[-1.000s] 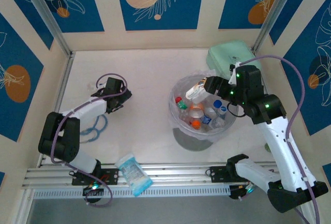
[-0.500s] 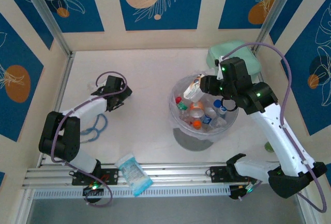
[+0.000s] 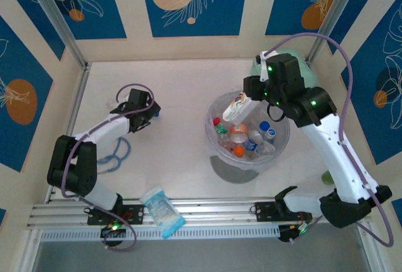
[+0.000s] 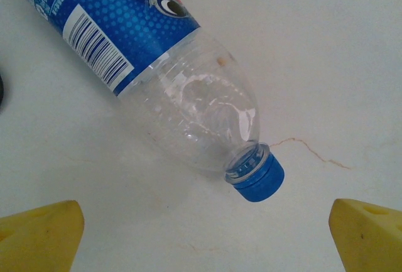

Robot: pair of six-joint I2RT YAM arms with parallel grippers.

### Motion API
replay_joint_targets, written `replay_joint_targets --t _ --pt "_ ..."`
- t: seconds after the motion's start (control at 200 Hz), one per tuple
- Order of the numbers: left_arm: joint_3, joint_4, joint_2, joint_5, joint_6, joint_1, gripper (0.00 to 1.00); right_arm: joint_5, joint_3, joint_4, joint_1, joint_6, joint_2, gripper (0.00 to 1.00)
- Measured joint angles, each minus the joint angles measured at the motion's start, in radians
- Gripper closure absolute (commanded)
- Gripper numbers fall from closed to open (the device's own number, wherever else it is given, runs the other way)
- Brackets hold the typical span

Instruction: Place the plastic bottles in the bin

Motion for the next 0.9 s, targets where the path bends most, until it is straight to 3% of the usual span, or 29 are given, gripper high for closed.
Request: replay_joint_targets --t 0.215,0.56,0.9 --pt "0.003 0.000 0.005 0.004 0.000 0.000 0.00 0.000 -0.053 0.003 0.000 -0.010 0.034 0.87" --pt "0.006 0.013 0.069 0.018 -0.015 0.000 0.00 0.039 -0.304 0.064 -0.035 0.057 -0.190 0.90" --pt "0.032 0.040 0.138 0.063 -0.045 0.000 0.00 -0.062 -0.407 0.189 -0.081 0.127 -0.188 0.87"
